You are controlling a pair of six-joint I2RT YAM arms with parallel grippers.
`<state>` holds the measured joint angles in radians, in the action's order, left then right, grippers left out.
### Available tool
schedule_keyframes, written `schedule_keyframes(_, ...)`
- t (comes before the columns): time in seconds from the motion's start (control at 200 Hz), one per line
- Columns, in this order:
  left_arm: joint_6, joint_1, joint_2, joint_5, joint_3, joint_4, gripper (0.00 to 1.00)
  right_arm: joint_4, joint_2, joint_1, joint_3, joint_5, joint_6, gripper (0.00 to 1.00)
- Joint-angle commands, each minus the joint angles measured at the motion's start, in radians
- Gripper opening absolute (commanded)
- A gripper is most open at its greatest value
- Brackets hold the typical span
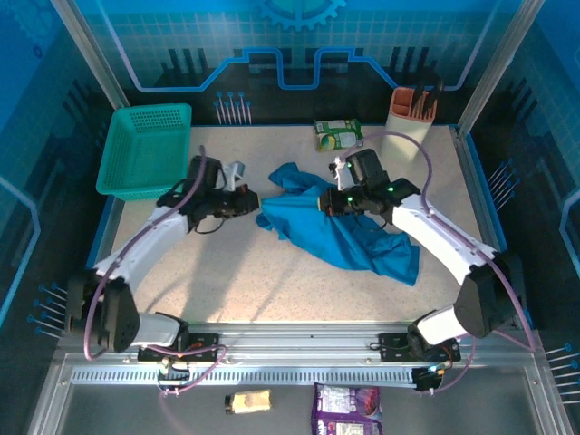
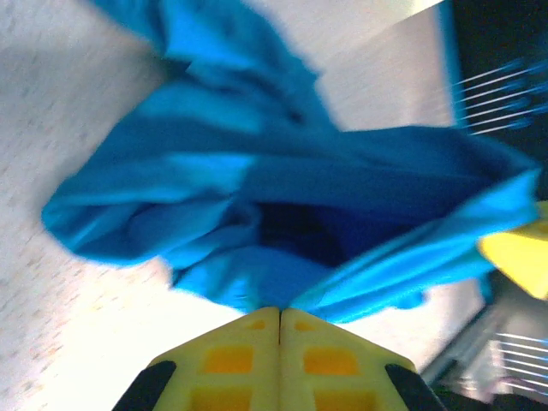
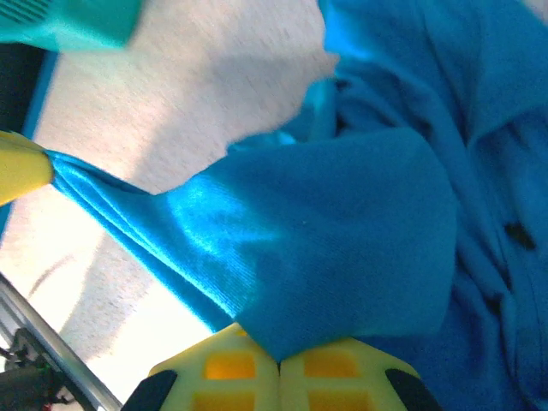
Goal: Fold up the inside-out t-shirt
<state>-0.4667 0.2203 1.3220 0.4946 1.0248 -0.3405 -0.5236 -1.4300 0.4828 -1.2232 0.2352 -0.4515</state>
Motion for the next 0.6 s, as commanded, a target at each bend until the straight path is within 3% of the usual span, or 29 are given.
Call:
schedule_keyframes(0.0,-0.072,-0.105,-0.078,0.184,-0.02,0.042,0.0,-0.051,0.063,-0.018,-0.034,0.039,0.032,0.0)
schedule_keyframes(0.055,-0.069,-0.122,-0.11,0.164,-0.056,-0.014,0.0,-0.046,0.056,-0.014,-0.022,0.081,0.02,0.0)
schedule_keyframes(0.16,0.004,-0.099,-0.166,0.002,-0.134,-0.25,0.0,-0.049,0.006,0.028,0.005,0.167,0.036,0.0)
schedule_keyframes(0.28,-0.034,-0.065,-0.259,-0.034,-0.313,-0.271,0.0,-0.125,-0.066,0.081,0.003,0.246,0.085,0.0)
schedule_keyframes(0.415,-0.109,0.014,-0.315,-0.045,-0.407,-0.154,0.29,-0.191,-0.093,0.109,0.017,0.168,0.118,0.0)
schedule_keyframes(0.595,-0.186,0.102,-0.2,-0.02,-0.41,0.051,0.39,-0.298,-0.11,0.088,0.093,-0.051,0.131,0.0)
